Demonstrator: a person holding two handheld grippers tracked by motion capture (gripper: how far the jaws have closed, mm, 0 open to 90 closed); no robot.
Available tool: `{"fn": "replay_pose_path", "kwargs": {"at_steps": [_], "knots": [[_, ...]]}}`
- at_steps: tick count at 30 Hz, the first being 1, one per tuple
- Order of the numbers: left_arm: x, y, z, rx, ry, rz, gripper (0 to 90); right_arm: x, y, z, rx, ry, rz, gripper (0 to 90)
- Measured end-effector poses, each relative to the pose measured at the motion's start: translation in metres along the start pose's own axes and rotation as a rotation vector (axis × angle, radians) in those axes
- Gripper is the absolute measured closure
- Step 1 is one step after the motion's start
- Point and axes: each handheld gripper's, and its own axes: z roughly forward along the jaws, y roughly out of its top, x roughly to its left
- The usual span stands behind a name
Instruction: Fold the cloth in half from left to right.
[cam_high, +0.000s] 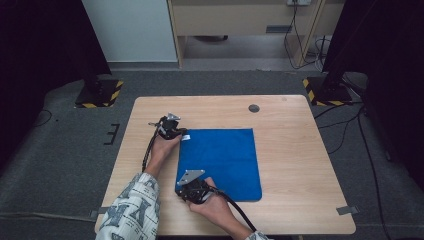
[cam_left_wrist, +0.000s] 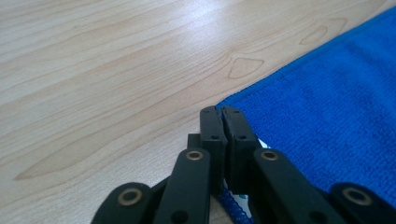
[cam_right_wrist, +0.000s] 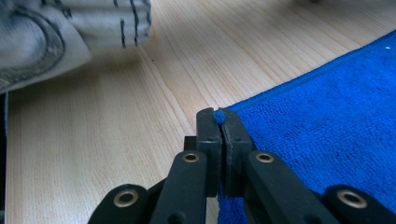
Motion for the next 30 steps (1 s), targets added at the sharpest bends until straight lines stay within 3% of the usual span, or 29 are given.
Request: {"fn": "replay_pose_path", "kwargs": {"at_steps": [12, 16, 23, 30], "knots": [[-0.013, 0.019, -0.017, -0.033, -0.008, 0.017, 89.2, -0.004, 0.004, -0.014, -0.01, -0.044, 0.014, 88.6], [-0.016, 0.025, -0.024, -0.017, 0.005, 0.045, 89.2, -0.002, 0.008, -0.019, -0.028, -0.054, 0.009, 88.7], [-0.018, 0.04, -0.034, -0.025, 0.0, 0.048, 89.2, 0.004, 0.015, -0.026, -0.044, -0.06, -0.012, 88.8], [-0.016, 0.044, -0.039, -0.008, 0.002, 0.043, 89.2, 0.007, 0.021, -0.033, -0.059, -0.074, -0.022, 88.9]]}}
